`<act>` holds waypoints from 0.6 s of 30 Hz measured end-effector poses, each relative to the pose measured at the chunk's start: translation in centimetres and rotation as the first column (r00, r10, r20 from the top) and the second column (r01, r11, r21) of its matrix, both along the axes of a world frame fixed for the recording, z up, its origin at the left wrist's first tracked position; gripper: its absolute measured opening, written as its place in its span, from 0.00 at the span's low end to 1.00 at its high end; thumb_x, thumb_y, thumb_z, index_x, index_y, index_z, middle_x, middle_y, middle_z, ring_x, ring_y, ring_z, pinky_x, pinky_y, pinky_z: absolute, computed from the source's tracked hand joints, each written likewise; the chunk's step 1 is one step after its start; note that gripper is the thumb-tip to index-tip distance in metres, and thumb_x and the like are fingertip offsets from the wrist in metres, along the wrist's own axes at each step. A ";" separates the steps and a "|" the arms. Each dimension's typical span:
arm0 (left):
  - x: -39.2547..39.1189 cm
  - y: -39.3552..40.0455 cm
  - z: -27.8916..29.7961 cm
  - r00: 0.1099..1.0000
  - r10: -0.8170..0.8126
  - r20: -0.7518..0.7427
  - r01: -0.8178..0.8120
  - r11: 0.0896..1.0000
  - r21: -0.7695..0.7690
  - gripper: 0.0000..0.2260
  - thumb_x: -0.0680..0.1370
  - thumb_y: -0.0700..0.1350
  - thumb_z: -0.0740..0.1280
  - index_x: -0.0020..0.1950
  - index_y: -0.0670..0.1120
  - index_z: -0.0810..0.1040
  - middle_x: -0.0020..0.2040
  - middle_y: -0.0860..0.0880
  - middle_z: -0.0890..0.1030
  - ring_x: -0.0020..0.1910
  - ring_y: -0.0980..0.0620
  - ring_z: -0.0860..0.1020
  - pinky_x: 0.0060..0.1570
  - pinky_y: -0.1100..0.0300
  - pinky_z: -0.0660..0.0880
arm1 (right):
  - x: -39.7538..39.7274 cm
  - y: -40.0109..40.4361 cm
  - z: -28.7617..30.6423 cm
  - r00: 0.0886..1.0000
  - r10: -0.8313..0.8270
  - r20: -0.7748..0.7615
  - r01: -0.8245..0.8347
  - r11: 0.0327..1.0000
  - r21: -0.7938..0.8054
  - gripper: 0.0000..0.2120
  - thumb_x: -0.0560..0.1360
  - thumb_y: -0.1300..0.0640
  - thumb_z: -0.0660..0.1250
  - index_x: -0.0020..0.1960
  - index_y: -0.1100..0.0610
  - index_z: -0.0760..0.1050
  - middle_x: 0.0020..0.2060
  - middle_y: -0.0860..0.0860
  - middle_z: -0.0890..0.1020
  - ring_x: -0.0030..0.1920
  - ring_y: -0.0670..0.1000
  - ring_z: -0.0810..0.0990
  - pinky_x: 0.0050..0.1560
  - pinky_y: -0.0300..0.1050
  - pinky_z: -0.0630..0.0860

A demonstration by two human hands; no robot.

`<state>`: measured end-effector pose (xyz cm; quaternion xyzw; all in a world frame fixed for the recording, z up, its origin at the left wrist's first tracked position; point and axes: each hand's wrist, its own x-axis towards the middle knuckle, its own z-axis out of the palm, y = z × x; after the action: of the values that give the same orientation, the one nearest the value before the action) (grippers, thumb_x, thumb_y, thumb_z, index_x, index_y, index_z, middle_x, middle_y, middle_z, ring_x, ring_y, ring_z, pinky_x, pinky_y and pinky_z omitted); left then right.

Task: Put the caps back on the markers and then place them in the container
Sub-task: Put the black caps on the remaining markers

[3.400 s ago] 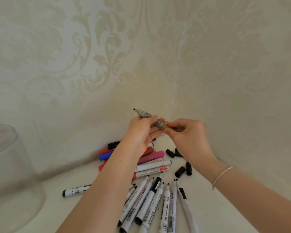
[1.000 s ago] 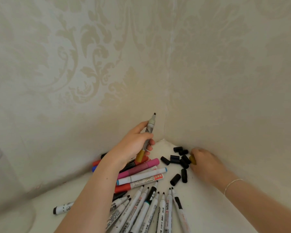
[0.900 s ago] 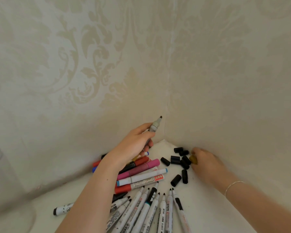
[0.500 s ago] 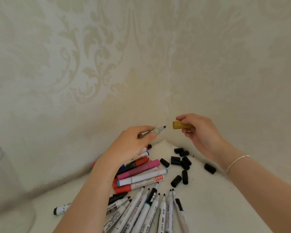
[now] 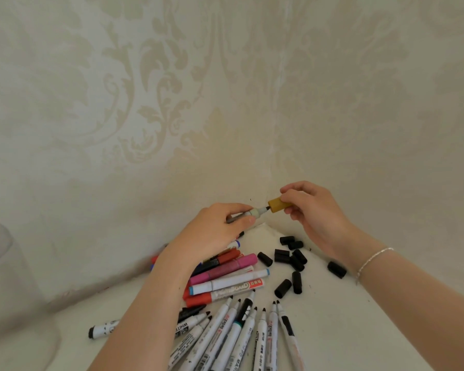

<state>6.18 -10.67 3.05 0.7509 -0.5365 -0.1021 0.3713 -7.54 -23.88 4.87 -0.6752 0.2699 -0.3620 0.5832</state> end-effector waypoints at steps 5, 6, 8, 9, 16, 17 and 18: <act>-0.2 -0.2 -0.1 1.000 -0.010 -0.009 0.010 1.000 -0.007 0.15 0.80 0.58 0.60 0.65 0.60 0.75 0.49 0.58 0.82 0.43 0.62 0.79 0.44 0.67 0.73 | -0.1 -0.3 -0.3 0.999 -0.010 0.045 0.004 0.993 0.121 0.03 0.75 0.63 0.66 0.49 0.60 0.74 0.39 0.56 0.77 0.36 0.50 0.73 0.38 0.42 0.70; -0.2 -0.2 -0.1 1.000 -0.008 -0.012 0.008 1.000 -0.010 0.15 0.80 0.57 0.60 0.65 0.60 0.75 0.47 0.58 0.81 0.42 0.63 0.79 0.42 0.68 0.73 | -0.1 -0.3 -0.3 0.998 0.009 0.066 -0.020 0.986 0.168 0.04 0.75 0.63 0.66 0.50 0.60 0.74 0.39 0.55 0.78 0.35 0.49 0.73 0.37 0.42 0.71; -0.3 -0.1 0.0 1.000 -0.004 -0.021 0.003 1.000 -0.018 0.14 0.80 0.57 0.60 0.65 0.60 0.75 0.42 0.61 0.80 0.39 0.65 0.78 0.38 0.68 0.70 | -0.3 -0.3 -0.4 0.992 0.017 0.129 -0.052 0.960 0.276 0.08 0.75 0.61 0.68 0.53 0.61 0.73 0.40 0.56 0.80 0.35 0.50 0.76 0.38 0.42 0.74; -0.3 0.0 0.1 1.000 0.001 -0.027 -0.002 1.000 -0.026 0.14 0.80 0.57 0.60 0.64 0.60 0.75 0.39 0.61 0.78 0.37 0.66 0.78 0.37 0.68 0.69 | -0.4 -0.4 -0.3 0.989 0.002 0.150 -0.051 0.946 0.320 0.10 0.75 0.60 0.69 0.53 0.61 0.72 0.41 0.57 0.81 0.37 0.52 0.79 0.40 0.44 0.77; 0.0 -0.1 0.3 0.996 0.054 -0.072 -0.059 0.996 -0.069 0.12 0.80 0.57 0.59 0.60 0.59 0.76 0.35 0.54 0.78 0.25 0.67 0.73 0.29 0.69 0.66 | -0.5 -0.3 -0.3 0.981 0.069 0.184 -0.139 0.904 0.403 0.07 0.73 0.64 0.70 0.49 0.64 0.75 0.43 0.60 0.81 0.45 0.58 0.84 0.46 0.47 0.81; 0.0 -0.1 0.3 0.996 0.054 -0.072 -0.059 0.996 -0.069 0.12 0.80 0.57 0.59 0.60 0.59 0.77 0.35 0.54 0.78 0.25 0.67 0.72 0.29 0.69 0.66 | -0.3 -0.3 -0.3 0.987 0.074 0.139 -0.121 0.924 0.364 0.08 0.72 0.63 0.71 0.50 0.63 0.76 0.43 0.58 0.82 0.43 0.55 0.84 0.44 0.44 0.79; 0.0 -0.1 0.3 0.996 0.056 -0.070 -0.060 0.996 -0.067 0.12 0.80 0.57 0.59 0.60 0.58 0.77 0.36 0.54 0.79 0.25 0.68 0.73 0.29 0.69 0.66 | -0.2 -0.2 -0.4 0.992 0.076 0.097 -0.103 0.943 0.317 0.11 0.72 0.61 0.72 0.52 0.62 0.76 0.43 0.57 0.83 0.40 0.52 0.82 0.41 0.41 0.76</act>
<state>6.21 -10.80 3.34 0.7490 -0.5047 -0.0982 0.4179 -7.71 -24.05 4.49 -0.5670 0.2699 -0.3142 0.7121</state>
